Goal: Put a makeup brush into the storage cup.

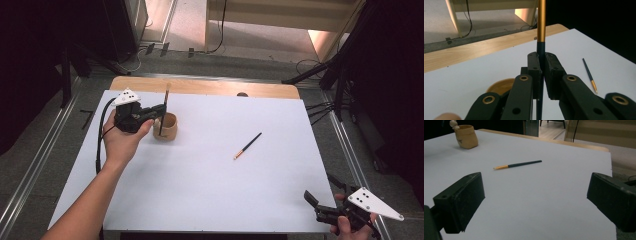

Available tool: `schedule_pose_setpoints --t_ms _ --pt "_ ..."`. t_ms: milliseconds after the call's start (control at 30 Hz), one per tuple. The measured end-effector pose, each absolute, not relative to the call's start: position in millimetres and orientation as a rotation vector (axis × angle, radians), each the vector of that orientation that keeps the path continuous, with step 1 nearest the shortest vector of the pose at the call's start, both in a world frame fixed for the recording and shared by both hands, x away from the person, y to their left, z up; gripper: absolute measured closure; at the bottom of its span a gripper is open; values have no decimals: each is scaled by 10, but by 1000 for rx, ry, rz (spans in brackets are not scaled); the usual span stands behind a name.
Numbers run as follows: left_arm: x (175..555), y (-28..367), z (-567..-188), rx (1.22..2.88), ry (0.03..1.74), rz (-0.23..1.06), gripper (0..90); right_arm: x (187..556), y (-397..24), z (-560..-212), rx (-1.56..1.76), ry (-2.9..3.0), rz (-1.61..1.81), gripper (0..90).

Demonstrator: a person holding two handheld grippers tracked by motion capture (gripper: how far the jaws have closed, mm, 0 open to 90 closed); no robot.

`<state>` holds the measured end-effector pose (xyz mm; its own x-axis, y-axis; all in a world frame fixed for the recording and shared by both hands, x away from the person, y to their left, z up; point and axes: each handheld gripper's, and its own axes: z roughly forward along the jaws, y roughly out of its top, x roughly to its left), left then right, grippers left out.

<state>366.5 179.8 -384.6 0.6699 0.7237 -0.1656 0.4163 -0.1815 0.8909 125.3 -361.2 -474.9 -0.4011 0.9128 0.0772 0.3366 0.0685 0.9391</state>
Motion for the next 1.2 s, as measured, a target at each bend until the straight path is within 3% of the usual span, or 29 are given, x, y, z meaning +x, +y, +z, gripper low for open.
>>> schedule_pose_setpoints --t_ms 1200 --pt "3781 1772 -4000 1622 893 483 848 1254 -3618 -4758 1237 1795 1324 18"
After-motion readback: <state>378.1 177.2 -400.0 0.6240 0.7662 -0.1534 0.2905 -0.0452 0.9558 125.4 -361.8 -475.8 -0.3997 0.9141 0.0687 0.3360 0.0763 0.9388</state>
